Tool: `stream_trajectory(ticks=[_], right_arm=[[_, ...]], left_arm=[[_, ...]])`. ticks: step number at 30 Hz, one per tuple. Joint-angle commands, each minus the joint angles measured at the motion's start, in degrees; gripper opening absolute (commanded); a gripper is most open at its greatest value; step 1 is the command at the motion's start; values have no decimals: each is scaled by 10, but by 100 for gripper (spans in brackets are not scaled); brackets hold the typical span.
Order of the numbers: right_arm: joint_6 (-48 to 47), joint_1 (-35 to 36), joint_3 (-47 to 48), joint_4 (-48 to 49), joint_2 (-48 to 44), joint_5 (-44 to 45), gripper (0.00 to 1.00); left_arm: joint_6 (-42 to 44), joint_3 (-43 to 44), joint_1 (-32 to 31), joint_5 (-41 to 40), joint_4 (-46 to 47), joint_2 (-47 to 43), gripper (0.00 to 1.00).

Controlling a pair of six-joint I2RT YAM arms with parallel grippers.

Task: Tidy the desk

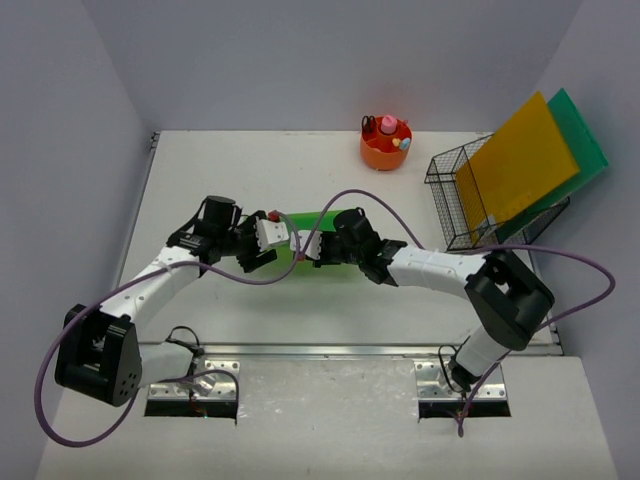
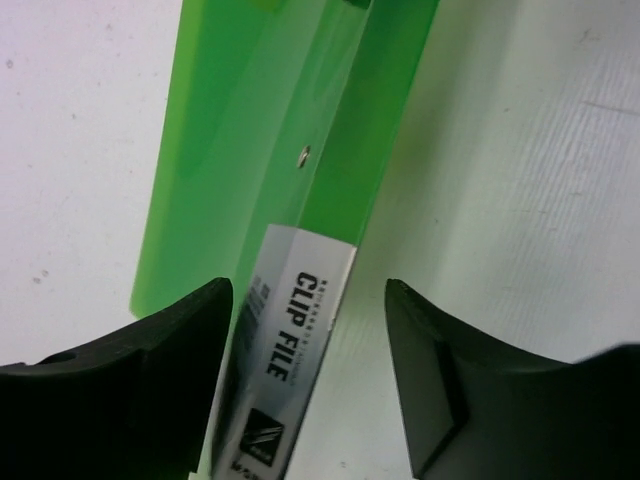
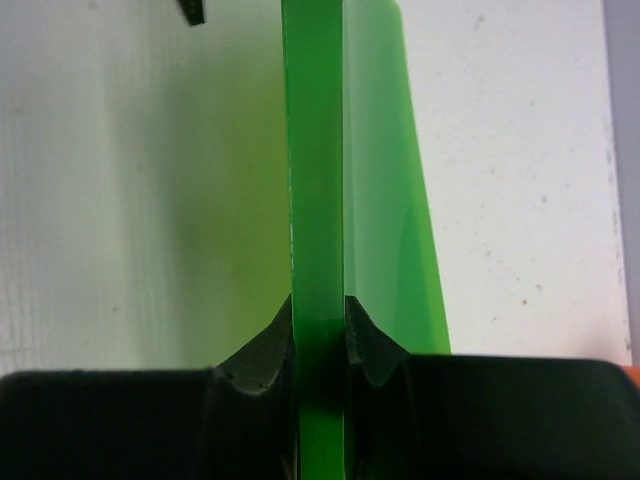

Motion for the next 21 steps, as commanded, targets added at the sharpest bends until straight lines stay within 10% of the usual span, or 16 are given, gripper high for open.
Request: stream_trajectory(ticks=[1, 4, 7, 9, 13, 21], right_arm=[[38, 2, -18, -9, -48, -71, 0], [46, 2, -26, -16, -61, -95, 0], [78, -1, -9, -53, -65, -96, 28], [154, -22, 22, -102, -72, -89, 65], [365, -109, 100, -222, -81, -117, 96], [643, -282, 164, -388, -63, -226, 99]], left_arm=[[13, -25, -6, -29, 125, 7, 53], [25, -37, -8, -14, 136, 6, 34], [26, -47, -10, -18, 145, 2, 0], [28, -66, -10, -27, 159, -15, 0], [20, -113, -10, -43, 194, -69, 0], [-34, -172, -16, -116, 242, -134, 0]])
